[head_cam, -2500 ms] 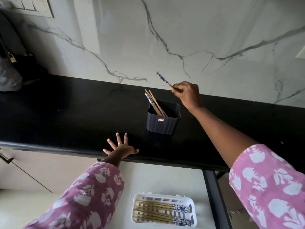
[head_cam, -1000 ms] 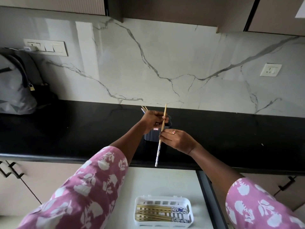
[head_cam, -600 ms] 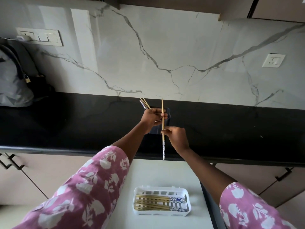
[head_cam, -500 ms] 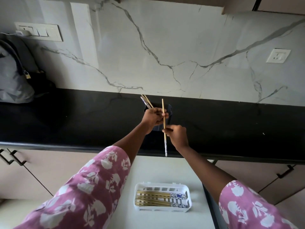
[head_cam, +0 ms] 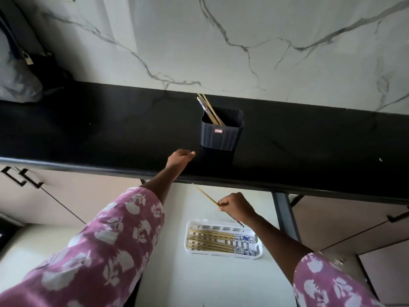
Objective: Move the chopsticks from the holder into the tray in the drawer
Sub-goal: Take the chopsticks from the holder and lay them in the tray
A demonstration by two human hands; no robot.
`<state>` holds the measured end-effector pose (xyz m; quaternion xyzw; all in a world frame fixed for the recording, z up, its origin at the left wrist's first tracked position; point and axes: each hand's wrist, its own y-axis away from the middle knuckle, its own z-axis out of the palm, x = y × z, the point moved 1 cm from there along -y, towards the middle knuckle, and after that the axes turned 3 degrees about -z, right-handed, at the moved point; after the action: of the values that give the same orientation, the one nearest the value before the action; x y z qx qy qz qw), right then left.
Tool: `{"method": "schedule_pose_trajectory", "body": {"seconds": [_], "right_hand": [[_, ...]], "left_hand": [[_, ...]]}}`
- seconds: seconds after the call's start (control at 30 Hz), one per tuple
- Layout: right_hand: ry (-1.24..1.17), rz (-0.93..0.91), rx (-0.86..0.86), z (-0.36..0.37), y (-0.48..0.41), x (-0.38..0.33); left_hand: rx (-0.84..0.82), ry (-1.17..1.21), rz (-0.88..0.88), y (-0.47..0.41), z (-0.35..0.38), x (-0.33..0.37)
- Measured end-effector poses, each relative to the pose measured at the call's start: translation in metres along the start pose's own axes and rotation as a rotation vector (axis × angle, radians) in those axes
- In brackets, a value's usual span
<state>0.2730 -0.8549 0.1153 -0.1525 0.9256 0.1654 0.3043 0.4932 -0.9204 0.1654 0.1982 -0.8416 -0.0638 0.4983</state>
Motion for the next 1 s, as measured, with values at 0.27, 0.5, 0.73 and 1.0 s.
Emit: {"method": "schedule_pose_trajectory", "body": {"seconds": [0.27,0.5,0.73,1.0], "right_hand": [[0.220,-0.004,-0.272,0.055,0.009,0.028],[0.406,0.048,-0.384,0.084,0.019,0.044],[0.480,-0.009,-0.306,0.097,0.021,0.047],[0.643,-0.200,-0.252,0.081,0.017,0.038]], "left_hand": [[-0.123,-0.538,-0.133,-0.019,0.005,-0.036],[-0.180,-0.672,-0.192,-0.024,0.016,-0.034],[-0.220,-0.680,-0.204,-0.028,0.013,-0.032],[-0.249,-0.706,-0.236,-0.022,0.010,-0.021]]}}
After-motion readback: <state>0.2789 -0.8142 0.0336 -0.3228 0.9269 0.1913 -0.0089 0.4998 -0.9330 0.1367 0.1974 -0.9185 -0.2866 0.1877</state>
